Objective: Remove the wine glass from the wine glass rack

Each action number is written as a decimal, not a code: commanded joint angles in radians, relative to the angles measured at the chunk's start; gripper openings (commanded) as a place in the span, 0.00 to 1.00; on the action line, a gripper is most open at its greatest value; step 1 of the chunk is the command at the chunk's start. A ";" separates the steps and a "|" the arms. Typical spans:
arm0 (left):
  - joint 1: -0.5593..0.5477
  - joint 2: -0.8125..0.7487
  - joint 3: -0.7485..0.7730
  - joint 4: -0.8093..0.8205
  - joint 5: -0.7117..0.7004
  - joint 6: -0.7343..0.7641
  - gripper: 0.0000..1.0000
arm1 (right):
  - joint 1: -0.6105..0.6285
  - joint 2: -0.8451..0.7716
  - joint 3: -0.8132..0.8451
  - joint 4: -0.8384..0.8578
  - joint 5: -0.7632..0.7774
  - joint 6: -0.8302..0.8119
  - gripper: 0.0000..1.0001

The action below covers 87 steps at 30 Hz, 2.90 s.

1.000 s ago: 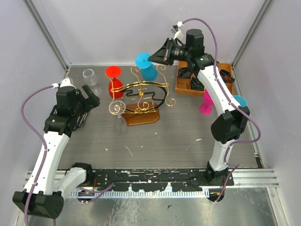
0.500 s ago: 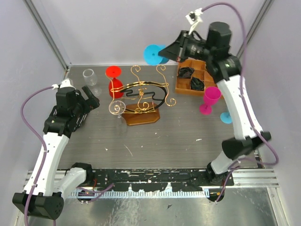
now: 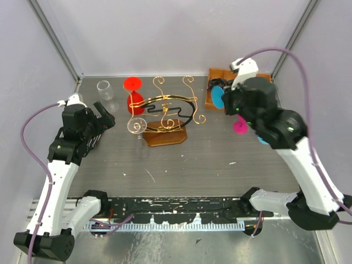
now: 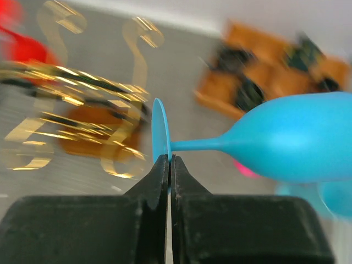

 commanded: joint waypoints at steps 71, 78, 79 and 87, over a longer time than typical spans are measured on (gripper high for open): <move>0.000 -0.012 -0.011 -0.064 0.010 0.069 0.98 | -0.239 0.998 -0.267 -0.256 0.410 0.860 0.03; 0.001 -0.005 -0.007 -0.071 0.013 0.068 0.98 | -0.239 1.040 -0.247 -0.200 0.348 0.826 0.10; 0.000 -0.006 -0.007 -0.071 0.011 0.069 0.98 | -0.239 1.041 -0.247 -0.196 0.343 0.825 0.11; 0.000 0.005 -0.007 -0.069 0.021 0.065 0.98 | -0.237 1.036 -0.267 -0.127 0.288 0.809 0.24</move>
